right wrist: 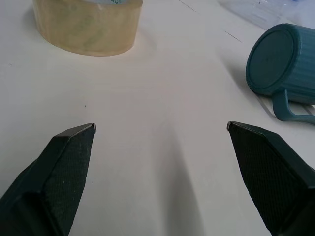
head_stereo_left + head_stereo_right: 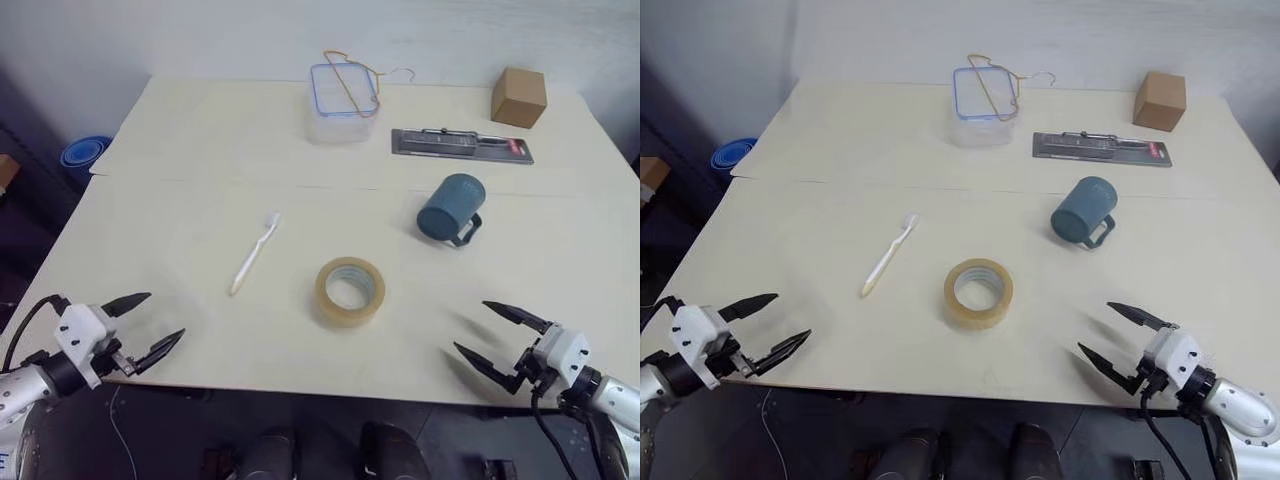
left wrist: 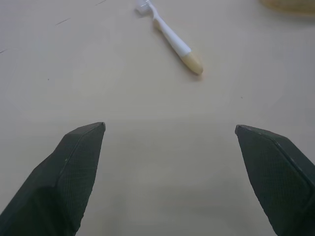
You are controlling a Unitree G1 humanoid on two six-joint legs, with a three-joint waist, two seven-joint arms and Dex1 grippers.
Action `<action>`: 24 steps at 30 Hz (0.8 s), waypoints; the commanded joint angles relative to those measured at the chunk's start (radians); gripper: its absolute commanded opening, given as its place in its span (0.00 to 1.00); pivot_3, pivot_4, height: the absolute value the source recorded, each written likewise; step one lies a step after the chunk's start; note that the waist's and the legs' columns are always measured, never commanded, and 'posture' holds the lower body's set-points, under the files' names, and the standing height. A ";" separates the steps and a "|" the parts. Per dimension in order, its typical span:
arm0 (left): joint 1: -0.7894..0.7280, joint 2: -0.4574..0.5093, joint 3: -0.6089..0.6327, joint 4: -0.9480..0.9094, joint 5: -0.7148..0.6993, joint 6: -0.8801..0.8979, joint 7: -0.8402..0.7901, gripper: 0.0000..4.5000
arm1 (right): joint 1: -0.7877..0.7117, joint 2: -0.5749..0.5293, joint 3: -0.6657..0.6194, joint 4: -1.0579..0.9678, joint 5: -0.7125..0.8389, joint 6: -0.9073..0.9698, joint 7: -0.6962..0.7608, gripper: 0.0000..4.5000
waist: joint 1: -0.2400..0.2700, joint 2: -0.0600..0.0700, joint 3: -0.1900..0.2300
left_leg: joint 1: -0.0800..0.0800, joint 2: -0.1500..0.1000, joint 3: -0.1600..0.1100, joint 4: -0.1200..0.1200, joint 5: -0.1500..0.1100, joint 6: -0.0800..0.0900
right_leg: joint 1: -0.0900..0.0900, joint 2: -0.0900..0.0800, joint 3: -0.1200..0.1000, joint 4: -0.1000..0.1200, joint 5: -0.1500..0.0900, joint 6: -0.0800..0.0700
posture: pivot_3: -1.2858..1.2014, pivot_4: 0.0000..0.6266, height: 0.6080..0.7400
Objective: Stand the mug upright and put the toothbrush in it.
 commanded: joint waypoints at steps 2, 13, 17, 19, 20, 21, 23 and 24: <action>0.002 -0.004 0.003 -0.030 -0.022 0.017 -0.007 1.00 | -0.020 0.006 -0.001 -0.006 0.011 0.000 -0.001 0.99 | 0.000 0.000 0.000 | 0.000 0.000 0.000 0.000 0.000 0.000 | 0.000 0.000 0.000 0.000 0.000 0.000 | 0.52 0.24 1.00; -0.001 0.046 0.004 -0.116 -0.199 0.187 -0.160 1.00 | -0.067 -0.031 0.053 -0.072 0.019 0.026 0.067 0.99 | -0.001 0.001 0.000 | 0.000 0.001 0.001 0.001 0.000 0.000 | 0.000 0.001 0.001 0.001 0.000 0.000 | 0.52 0.24 1.00; -0.017 0.099 -0.024 -0.183 -0.202 0.219 -0.216 1.00 | -0.117 -0.093 0.102 -0.175 0.039 0.084 0.134 0.99 | -0.001 0.001 0.001 | 0.000 0.001 0.001 0.002 0.000 0.000 | 0.000 0.001 0.001 0.001 0.000 0.000 | 0.52 0.24 1.00; -0.029 0.113 -0.039 -0.193 -0.206 0.228 -0.243 1.00 | -0.173 -0.129 0.143 -0.241 0.062 0.165 0.155 0.99 | -0.002 0.001 0.001 | 0.000 0.001 0.001 0.002 0.000 0.000 | 0.000 0.001 0.001 0.001 0.000 0.000 | 0.52 0.24 1.00; -0.041 0.116 -0.045 -0.191 -0.208 0.226 -0.255 1.00 | -0.225 -0.144 0.176 -0.272 0.058 0.202 0.165 0.99 | -0.003 0.002 0.001 | 0.000 0.001 0.001 0.002 0.000 0.000 | 0.000 0.001 0.001 0.001 0.000 0.000 | 0.52 0.24 1.00; -0.056 0.117 -0.050 -0.189 -0.212 0.228 -0.264 1.00 | -0.275 -0.159 0.211 -0.303 0.068 0.263 0.176 0.99 | -0.006 0.002 0.001 | 0.000 0.001 0.001 0.002 0.000 0.000 | 0.000 0.001 0.001 0.001 0.000 0.000 | 0.52 0.24 1.00; -0.085 0.116 -0.063 -0.193 -0.226 0.245 -0.276 1.00 | -0.376 -0.170 0.283 -0.335 0.051 0.349 0.190 0.99 | -0.007 0.002 0.001 | 0.000 0.003 0.002 0.002 0.000 -0.001 | -0.002 0.002 0.001 0.001 0.000 0.000 | 0.52 0.24 1.00; -0.100 0.114 -0.072 -0.198 -0.231 0.256 -0.277 1.00 | -0.426 -0.176 0.325 -0.345 0.039 0.405 0.201 0.99 | -0.007 0.002 0.001 | 0.000 0.003 0.002 0.002 -0.001 -0.001 | -0.002 0.003 0.000 0.001 0.000 -0.001 | 0.52 0.24 1.00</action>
